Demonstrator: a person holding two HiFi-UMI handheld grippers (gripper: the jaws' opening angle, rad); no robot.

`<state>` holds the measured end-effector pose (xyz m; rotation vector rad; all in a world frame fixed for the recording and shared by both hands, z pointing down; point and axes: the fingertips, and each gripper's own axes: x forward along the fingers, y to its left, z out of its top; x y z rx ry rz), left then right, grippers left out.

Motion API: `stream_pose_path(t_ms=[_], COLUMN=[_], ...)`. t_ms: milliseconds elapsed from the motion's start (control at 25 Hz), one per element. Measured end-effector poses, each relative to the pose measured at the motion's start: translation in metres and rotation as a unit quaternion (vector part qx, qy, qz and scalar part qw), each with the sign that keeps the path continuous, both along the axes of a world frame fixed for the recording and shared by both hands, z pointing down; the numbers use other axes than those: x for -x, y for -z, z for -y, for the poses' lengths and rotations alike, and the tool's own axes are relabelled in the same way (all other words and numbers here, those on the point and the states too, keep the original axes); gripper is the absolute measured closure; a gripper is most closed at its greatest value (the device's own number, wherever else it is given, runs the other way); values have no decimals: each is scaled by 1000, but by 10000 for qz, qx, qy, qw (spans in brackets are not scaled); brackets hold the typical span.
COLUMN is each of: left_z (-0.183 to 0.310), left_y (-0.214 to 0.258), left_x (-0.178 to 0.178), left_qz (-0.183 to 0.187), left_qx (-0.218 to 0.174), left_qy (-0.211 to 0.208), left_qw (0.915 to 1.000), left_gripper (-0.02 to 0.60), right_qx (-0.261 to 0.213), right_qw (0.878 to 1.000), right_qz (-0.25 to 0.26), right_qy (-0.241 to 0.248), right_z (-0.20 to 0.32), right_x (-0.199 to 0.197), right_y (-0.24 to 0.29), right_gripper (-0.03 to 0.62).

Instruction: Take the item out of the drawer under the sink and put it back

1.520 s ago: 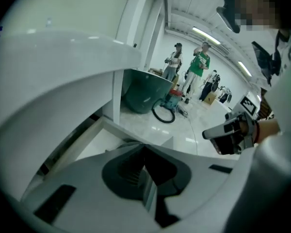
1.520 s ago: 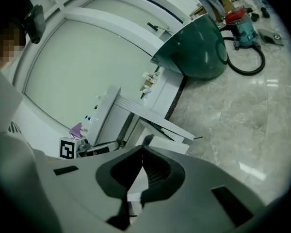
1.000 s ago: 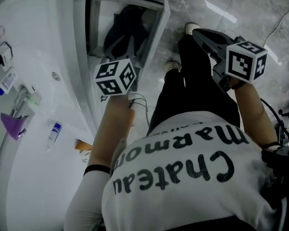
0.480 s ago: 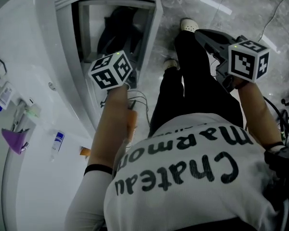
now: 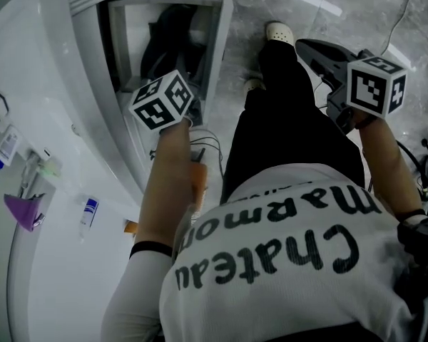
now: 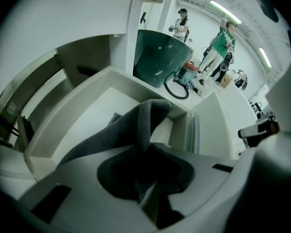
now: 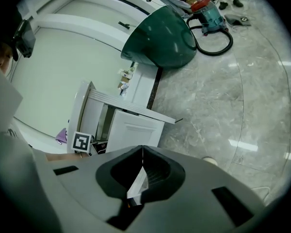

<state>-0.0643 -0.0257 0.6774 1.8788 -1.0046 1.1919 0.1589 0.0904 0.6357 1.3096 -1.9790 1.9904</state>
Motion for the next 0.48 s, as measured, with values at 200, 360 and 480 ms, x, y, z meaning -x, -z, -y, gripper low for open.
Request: stream_pose_path(t_ms=[200, 360, 480], left_z=[1, -2, -6], left_y=[17, 32, 50], left_x=[6, 14, 15], left_qz=[-146, -323, -554], left_qx=[-227, -385, -573], left_qy=[58, 42, -68], left_qw=[9996, 9987, 9968], left_gripper=[538, 545, 548], right_qx=[-70, -273, -441], right_qw=[9998, 9989, 9977], right_qz=[-121, -231, -306], right_qy=[-151, -292, -409], right_z=[-8, -15, -23], right_x=[2, 12, 24], right_y=[17, 39, 55], right_gripper=[583, 583, 583])
